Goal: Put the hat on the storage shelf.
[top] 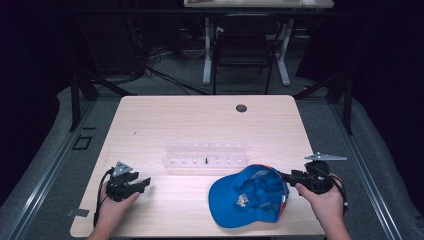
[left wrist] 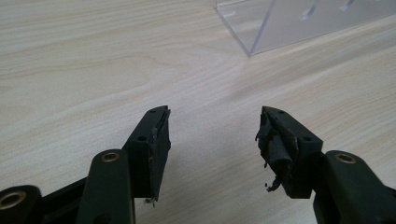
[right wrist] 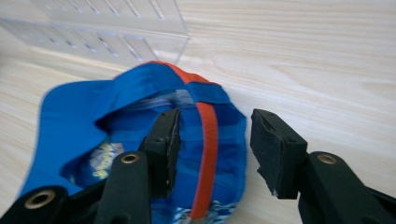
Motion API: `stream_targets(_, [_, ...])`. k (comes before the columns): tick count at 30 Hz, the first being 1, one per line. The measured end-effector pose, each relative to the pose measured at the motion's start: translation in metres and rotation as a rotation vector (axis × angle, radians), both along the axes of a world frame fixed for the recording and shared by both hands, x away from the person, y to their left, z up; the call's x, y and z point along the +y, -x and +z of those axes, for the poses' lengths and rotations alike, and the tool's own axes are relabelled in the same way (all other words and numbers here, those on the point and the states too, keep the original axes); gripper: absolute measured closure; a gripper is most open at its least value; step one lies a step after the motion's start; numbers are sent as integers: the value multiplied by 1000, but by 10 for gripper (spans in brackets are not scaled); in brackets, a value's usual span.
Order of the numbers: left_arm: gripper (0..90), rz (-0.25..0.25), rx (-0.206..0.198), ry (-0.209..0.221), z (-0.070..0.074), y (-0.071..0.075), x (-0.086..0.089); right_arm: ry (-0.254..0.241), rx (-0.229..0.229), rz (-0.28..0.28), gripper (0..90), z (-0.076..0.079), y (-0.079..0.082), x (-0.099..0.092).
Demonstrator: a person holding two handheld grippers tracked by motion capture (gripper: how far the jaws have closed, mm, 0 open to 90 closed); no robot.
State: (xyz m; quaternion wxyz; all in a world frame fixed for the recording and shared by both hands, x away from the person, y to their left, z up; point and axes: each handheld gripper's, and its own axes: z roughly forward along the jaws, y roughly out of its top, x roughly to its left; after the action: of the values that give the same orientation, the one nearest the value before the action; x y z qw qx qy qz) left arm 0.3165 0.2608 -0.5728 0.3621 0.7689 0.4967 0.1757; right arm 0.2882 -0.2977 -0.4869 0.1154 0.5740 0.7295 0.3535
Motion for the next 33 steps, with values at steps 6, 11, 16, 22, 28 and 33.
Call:
stream_targets(6, [434,-3,-4,-2,0,0,-1,49,48,13,542,10,-6,-2])
stream_targets(11, [433,-10,6,-8,1,0,-1,-9,113,59,613,14,-11,-4])
stream_targets(16, [432,-6,2,-6,0,0,-1,-8,170,89,614,12,-16,-2])
stream_targets(22, [432,-11,4,-5,-1,0,-1,-31,260,126,609,7,-25,-1])
stream_targets(28, [432,-13,4,-5,-1,0,-2,-41,289,119,607,2,-31,-2])
stream_targets(33, [432,-12,6,-7,-1,0,-1,-51,317,105,596,-9,-36,-2])
